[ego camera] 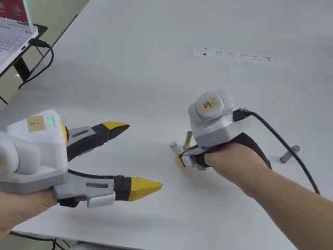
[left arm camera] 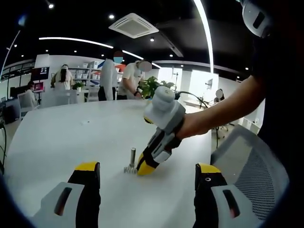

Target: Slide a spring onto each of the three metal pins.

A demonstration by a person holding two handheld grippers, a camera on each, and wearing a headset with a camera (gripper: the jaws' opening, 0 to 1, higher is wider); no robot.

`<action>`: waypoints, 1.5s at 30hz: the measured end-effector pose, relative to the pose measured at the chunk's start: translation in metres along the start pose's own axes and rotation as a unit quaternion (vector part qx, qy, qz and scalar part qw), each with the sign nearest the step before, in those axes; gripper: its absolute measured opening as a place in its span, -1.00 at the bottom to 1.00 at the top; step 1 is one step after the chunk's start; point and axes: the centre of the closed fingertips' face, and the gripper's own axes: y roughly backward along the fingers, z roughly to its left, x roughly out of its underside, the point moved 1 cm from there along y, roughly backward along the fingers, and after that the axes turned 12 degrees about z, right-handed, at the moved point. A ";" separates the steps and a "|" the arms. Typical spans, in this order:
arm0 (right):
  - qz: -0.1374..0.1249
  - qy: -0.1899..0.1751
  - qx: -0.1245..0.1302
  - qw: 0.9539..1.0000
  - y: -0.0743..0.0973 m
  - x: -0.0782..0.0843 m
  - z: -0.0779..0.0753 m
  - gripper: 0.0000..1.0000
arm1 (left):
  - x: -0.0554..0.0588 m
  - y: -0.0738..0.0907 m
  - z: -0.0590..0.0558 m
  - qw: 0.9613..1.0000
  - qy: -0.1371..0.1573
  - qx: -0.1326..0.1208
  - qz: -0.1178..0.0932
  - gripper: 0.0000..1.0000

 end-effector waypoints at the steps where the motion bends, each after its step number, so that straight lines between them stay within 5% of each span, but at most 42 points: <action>1: 0.001 -0.001 -0.002 1.000 0.000 0.000 0.001 -0.82 | 0.000 0.000 0.000 1.000 0.000 0.000 0.000 0.56; 26: -0.020 0.061 -0.023 0.998 0.031 0.027 -0.007 -0.85 | -0.004 -0.015 -0.007 1.000 -0.008 0.015 0.012 0.54; 39: -0.022 0.139 -0.014 0.990 0.062 0.038 -0.020 -0.85 | -0.002 -0.023 -0.011 0.999 -0.014 0.029 0.022 0.49; 45: -0.018 0.183 -0.013 0.983 0.075 0.048 -0.025 -0.85 | -0.004 -0.027 -0.016 0.999 -0.019 0.040 0.025 0.46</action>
